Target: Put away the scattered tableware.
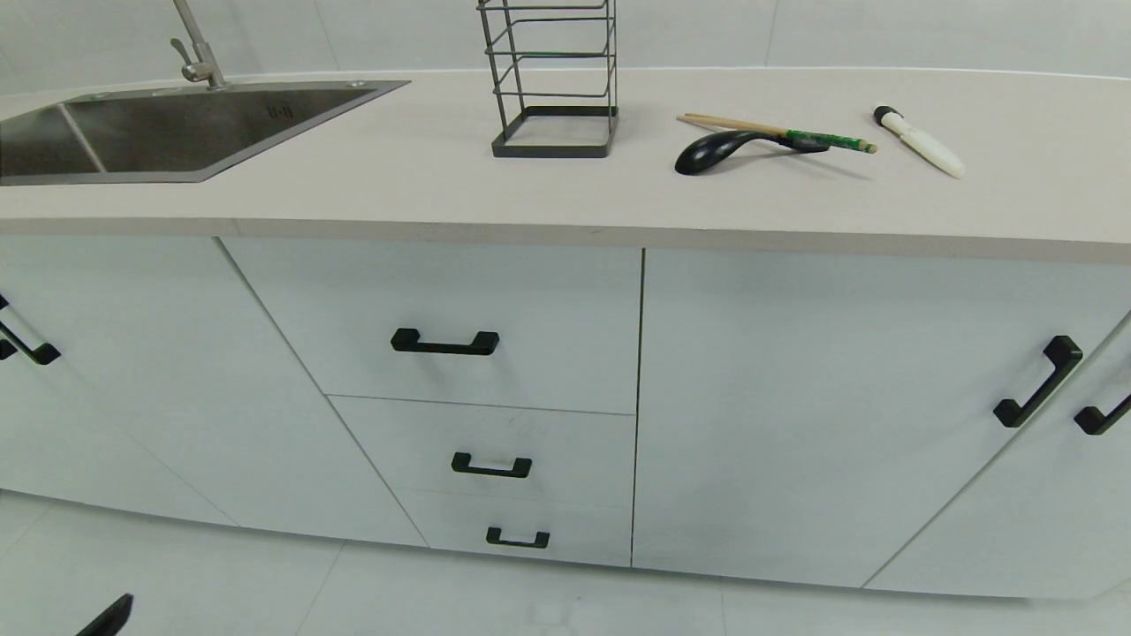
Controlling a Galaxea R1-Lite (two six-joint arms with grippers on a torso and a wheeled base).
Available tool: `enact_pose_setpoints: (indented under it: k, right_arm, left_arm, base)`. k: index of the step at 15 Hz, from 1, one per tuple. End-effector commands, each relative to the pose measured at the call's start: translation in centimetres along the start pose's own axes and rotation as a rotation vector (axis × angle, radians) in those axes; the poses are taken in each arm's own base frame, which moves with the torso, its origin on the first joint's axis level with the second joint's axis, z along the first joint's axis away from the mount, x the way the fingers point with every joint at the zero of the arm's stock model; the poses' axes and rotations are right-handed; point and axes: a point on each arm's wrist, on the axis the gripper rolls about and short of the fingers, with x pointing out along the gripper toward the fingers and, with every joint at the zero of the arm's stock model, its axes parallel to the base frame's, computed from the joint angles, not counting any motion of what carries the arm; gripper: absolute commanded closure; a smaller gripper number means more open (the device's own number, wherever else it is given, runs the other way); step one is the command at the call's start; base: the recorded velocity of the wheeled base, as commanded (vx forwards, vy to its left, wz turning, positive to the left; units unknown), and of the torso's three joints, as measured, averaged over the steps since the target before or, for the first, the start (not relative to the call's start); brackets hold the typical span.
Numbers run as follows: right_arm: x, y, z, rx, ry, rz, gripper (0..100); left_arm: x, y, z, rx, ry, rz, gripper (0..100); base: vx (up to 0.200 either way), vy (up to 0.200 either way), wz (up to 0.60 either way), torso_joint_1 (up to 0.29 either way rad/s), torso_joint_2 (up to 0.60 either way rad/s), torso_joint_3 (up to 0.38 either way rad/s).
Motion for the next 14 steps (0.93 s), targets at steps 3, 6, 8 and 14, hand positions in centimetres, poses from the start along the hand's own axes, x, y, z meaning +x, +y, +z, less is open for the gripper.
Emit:
enact_pose_setpoints:
  k: [3,6,8,14]
  right_arm:
    - [0.0,0.0,0.0,0.0,0.001,-0.001,100]
    - [0.0,0.0,0.0,0.0,0.001,-0.003,100]
    - [0.0,0.0,0.0,0.0,0.001,-0.003,100]
    - [0.0,0.0,0.0,0.0,0.001,-0.001,100]
  left_arm:
    - [4.0,0.3,-0.8,0.033,0.084,-0.184,0]
    - [6.5,-1.5,-1.3,0.131,0.09,-0.436,0]
    - [8.4,-2.7,-1.4,0.216,0.116,-0.557,0]
    - [12.2,-6.4,-1.9,0.293,0.187,-0.806,0]
  base:
    - [0.0,0.0,0.0,0.0,0.0,0.0]
    - [0.0,0.0,0.0,0.0,0.0,0.0]
    - [0.0,0.0,0.0,0.0,0.0,0.0]
    - [0.0,0.0,0.0,0.0,0.0,0.0]
